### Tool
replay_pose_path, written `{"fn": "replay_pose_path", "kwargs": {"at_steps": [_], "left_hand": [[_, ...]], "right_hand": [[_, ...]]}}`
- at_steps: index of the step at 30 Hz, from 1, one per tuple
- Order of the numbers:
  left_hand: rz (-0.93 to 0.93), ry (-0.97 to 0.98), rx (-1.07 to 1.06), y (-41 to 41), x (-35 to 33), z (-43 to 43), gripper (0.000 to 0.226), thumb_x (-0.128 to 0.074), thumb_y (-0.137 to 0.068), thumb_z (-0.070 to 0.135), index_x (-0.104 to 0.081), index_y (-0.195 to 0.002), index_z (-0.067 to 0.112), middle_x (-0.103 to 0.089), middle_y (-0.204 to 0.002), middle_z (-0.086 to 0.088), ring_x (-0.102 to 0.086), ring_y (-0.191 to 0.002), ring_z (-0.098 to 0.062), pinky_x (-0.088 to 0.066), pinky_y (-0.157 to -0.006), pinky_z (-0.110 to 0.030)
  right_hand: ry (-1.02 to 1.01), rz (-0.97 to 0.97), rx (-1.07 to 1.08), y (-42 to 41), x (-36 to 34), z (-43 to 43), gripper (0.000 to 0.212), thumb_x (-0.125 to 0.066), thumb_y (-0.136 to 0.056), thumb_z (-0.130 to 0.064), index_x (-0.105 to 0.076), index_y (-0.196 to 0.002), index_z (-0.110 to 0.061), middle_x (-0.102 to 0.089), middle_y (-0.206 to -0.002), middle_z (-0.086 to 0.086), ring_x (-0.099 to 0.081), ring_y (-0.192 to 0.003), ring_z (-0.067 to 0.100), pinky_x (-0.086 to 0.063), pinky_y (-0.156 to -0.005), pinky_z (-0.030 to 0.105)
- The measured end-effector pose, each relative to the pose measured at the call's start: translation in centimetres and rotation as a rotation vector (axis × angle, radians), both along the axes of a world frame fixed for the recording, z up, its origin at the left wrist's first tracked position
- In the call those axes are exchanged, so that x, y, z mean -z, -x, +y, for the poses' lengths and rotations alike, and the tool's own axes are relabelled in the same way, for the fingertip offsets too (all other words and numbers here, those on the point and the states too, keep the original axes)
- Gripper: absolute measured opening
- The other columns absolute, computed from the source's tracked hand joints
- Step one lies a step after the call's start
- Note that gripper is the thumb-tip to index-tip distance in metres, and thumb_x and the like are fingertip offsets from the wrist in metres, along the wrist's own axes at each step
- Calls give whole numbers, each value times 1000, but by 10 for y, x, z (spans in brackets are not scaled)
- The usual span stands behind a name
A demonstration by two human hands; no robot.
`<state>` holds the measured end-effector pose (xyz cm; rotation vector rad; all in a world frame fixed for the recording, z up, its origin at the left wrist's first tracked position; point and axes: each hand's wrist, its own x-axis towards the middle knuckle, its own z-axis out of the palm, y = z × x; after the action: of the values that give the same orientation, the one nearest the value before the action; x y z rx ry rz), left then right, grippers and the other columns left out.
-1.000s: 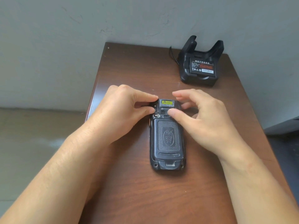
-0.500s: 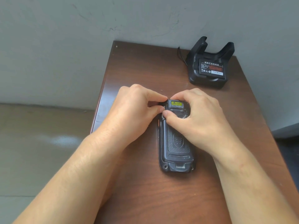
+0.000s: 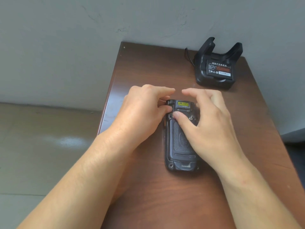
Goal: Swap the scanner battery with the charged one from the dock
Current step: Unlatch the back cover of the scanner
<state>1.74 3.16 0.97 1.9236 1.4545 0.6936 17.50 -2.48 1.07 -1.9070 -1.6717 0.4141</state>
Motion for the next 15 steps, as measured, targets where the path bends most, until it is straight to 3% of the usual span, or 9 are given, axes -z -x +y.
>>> {"fn": "replay_pose_path", "kwargs": {"at_steps": [4,7,10,12,15], "left_hand": [[75,-20,39,-4,-2,-2,25,-69,-90,25,-74,-114,33,-78,-103,6,-68,-104,-19,-53,-93,-38],[84,-17,15,-8,-2,-2,22,-70,-89,36,-76,-109,30,-77,-99,1,-67,-103,-23,-54,-91,-38],[74,13,-4,-11,-3,-3,36,-73,-85,44,-73,-119,32,-76,-106,5,-66,-105,-15,-52,-94,-32],[60,14,-7,-11,-4,-3,33,-73,-84,45,-75,-115,31,-76,-100,4,-66,-100,-14,-52,-91,-30],[31,7,-16,-10,-4,-4,32,-76,-83,43,-76,-112,30,-77,-97,4,-67,-99,-13,-53,-92,-33]], "right_hand": [[20,-19,-43,-24,-4,-13,19,-74,-82,-40,-70,-100,-35,-56,-110,-16,-59,-105,12,-56,-85,44],[39,6,-88,-26,-7,-15,10,-69,-87,-39,-72,-95,-34,-57,-108,-15,-63,-98,11,-57,-82,44],[84,4,-117,-21,-12,-13,24,-59,-83,-52,-69,-99,-38,-51,-110,-19,-61,-100,12,-57,-83,45],[151,-36,-143,-17,-16,-13,39,-56,-76,-66,-65,-104,-41,-44,-114,-19,-56,-110,10,-55,-87,44],[277,-127,-153,-11,-23,-13,47,-65,-73,-70,-57,-109,-42,-35,-119,-19,-49,-115,10,-49,-88,39]]}}
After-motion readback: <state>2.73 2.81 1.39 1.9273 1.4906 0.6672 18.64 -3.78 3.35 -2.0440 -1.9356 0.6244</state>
